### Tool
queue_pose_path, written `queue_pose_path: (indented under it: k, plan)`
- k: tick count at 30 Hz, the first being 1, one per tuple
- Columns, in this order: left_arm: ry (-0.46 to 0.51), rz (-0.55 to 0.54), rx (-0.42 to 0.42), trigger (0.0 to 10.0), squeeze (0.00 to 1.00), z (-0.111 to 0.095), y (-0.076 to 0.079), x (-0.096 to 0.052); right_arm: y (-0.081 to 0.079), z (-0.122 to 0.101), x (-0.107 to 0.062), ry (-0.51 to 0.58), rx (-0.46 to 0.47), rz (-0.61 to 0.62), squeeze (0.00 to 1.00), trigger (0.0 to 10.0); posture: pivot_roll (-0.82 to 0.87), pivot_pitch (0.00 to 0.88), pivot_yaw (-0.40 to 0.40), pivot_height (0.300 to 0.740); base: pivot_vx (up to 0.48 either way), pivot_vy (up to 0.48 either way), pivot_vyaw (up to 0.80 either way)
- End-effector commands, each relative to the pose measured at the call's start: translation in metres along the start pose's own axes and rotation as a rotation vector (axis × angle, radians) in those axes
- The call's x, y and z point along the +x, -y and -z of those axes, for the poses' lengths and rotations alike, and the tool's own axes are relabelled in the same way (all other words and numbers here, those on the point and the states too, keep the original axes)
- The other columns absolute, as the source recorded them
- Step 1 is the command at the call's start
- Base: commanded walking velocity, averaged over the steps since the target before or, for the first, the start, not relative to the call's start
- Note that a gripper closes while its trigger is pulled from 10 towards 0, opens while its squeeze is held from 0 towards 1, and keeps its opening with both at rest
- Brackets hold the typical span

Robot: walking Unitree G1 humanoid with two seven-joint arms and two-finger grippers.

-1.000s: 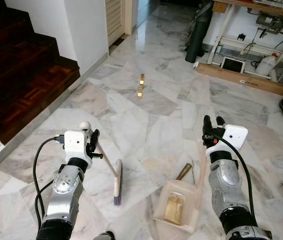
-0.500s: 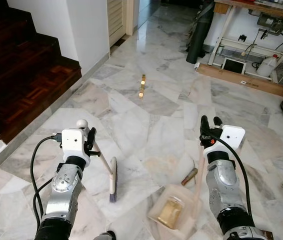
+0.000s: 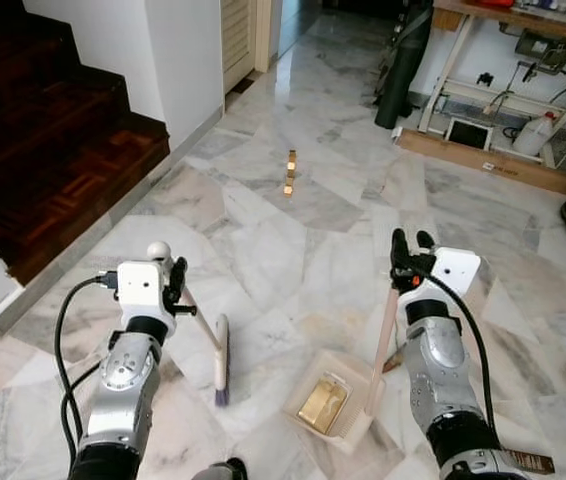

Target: Sweep floor

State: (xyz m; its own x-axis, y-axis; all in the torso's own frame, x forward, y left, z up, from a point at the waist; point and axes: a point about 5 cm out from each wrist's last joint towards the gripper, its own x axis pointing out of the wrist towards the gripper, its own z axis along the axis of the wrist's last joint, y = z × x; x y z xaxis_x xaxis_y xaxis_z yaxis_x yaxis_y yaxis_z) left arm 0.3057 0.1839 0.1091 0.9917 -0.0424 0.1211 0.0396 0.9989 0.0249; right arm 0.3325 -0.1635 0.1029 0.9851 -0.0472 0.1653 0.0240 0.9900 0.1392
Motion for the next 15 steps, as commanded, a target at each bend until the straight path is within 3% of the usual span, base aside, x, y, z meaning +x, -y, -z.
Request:
queue_pose_path:
  k: [1, 15]
  plan:
    - [0.065, 0.018, 0.002, 10.0, 0.0, -0.0142, 0.0048, 0.0028, 0.0041, -0.0059, 0.0017, 0.032, -0.014, 0.005, 0.0, 10.0, 0.15, 0.084, -0.069, 0.74, 0.0, 0.266, 0.0]
    - [0.064, 0.018, 0.003, 10.0, 0.0, -0.0165, 0.0041, 0.0022, 0.0037, -0.0048, 0.0014, 0.027, -0.008, 0.01, 0.0, 10.0, 0.16, 0.102, -0.063, 0.74, 0.0, 0.265, 0.0]
